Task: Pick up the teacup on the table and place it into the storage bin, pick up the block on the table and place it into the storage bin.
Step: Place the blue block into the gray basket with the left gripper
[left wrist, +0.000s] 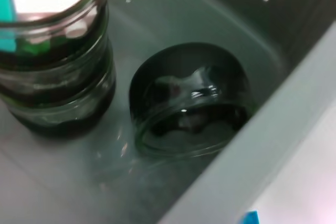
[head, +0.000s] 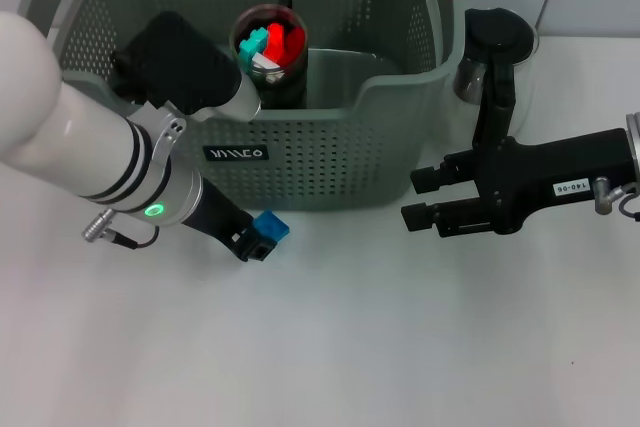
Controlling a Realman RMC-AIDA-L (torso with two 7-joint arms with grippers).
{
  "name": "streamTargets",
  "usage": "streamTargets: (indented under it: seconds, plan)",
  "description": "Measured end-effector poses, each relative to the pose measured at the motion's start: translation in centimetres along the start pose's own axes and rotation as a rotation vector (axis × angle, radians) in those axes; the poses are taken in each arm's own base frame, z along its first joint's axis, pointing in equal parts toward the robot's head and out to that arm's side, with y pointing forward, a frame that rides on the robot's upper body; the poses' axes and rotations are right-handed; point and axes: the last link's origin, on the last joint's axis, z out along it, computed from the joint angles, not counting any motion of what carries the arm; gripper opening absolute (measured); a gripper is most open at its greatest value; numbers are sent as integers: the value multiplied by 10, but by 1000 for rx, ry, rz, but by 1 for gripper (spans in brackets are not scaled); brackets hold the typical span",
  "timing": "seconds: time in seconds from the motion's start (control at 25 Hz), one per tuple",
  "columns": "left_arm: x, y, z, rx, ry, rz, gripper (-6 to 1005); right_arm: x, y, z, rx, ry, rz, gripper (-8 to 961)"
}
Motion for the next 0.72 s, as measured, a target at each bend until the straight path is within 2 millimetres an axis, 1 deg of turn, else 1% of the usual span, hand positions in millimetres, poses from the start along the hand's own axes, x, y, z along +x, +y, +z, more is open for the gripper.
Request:
streamTargets:
  seconds: [0.16, 0.4, 0.52, 0.56, 0.64, 0.72]
  plan:
    - [2, 8, -17, -61, -14, 40, 400, 0, 1, 0, -5, 1, 1, 609]
    - [1, 18, -56, -237, 27, 93, 400, 0, 1, 0, -4, 1, 1, 609]
    - [-3, 21, -76, -347, 85, 107, 400, 0, 1, 0, -7, 1, 0, 609]
    - [-4, 21, -88, -405, 134, 107, 400, 0, 1, 0, -8, 1, 0, 609]
    - [-6, 20, -99, -449, 183, 104, 400, 0, 2, 0, -10, 2, -1, 609]
    - [-7, 14, -114, -489, 272, 84, 400, -1, 2, 0, -16, 2, -4, 610]
